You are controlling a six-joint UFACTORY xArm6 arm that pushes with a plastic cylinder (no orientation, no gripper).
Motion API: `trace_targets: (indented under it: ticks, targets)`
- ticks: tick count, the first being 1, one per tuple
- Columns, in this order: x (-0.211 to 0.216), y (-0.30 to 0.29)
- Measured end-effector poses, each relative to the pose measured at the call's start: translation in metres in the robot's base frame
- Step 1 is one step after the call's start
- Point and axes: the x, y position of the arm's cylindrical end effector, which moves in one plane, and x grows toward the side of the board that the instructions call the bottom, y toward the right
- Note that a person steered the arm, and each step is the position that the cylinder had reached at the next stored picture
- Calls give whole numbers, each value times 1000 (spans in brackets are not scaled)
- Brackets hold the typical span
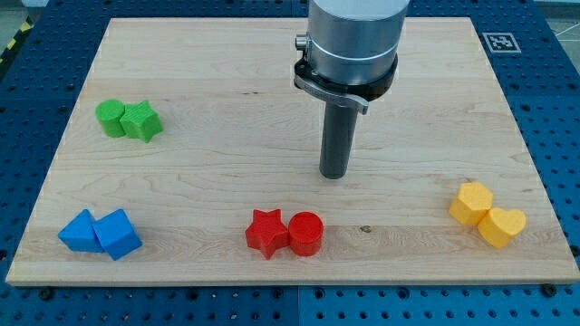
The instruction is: Point your arm to green circle
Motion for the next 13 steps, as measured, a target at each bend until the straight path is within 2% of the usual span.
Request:
trace_targets:
  ticks: [2,3,4,5,7,8,9,10,11,13]
  targets:
    - [0,0]
    - [-6,-23]
    - [-8,-80]
    - [-8,-82]
    - [-8,-164]
    - [-8,-165]
    - [-9,-222]
    - [-9,-228]
    - [-18,-280]
    - [-20,-290]
